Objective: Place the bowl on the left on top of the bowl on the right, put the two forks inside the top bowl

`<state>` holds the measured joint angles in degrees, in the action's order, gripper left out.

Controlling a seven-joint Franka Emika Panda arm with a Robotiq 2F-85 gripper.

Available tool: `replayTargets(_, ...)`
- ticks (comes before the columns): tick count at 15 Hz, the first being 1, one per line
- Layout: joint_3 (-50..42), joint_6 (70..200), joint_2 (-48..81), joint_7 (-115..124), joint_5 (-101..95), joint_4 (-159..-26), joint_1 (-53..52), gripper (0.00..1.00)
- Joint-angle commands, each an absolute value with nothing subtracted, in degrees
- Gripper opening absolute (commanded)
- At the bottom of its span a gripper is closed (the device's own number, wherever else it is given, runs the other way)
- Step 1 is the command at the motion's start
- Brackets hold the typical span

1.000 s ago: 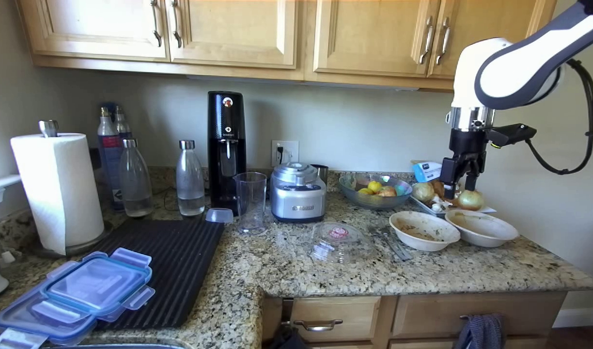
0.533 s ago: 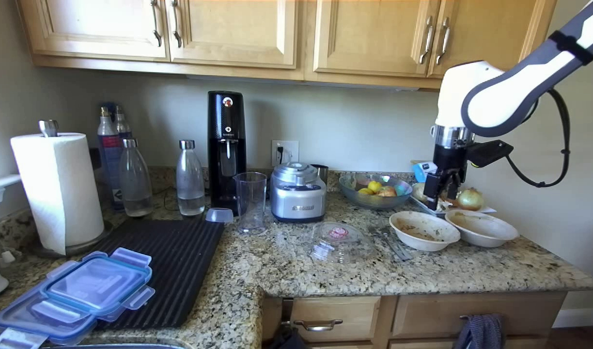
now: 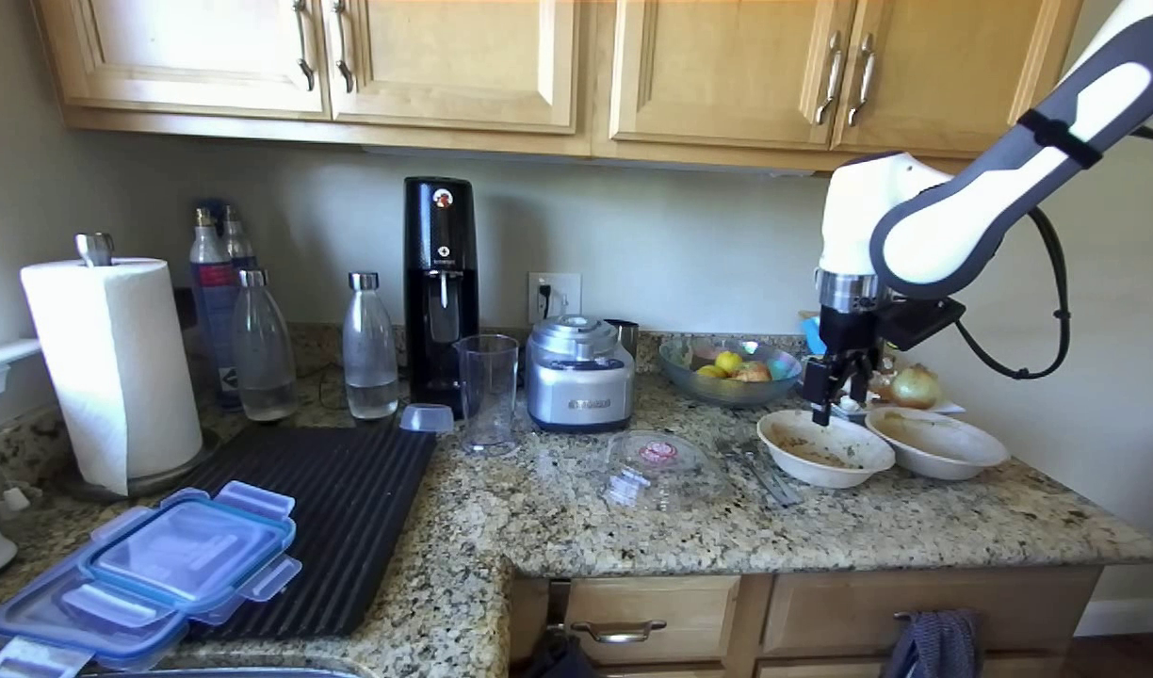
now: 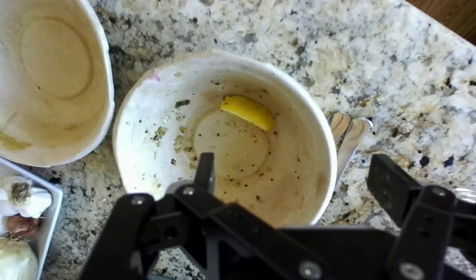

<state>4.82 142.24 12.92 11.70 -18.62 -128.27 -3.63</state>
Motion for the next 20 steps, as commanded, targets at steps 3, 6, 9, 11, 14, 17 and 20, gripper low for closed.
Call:
replayTargets(3,3.4,142.2,12.9,11.3,-18.1,-128.2,-5.0,1.0)
replayTargets(6,3.8,143.5,16.0,11.2,-17.9,-126.9,-5.5,1.0)
replayTargets(9,4.2,143.2,19.9,10.1,-16.1,-124.5,-6.1,1.0)
replayTargets(11,4.1,143.0,22.1,10.2,-15.8,-123.0,-6.9,1.0)
replayTargets(14,3.5,142.9,24.8,10.5,-16.5,-121.1,-8.2,1.0)
replayTargets(17,3.0,143.0,26.6,10.4,-16.6,-120.3,-8.8,1.0)
replayTargets(20,2.7,142.8,28.0,10.1,-16.4,-119.5,-8.8,1.0)
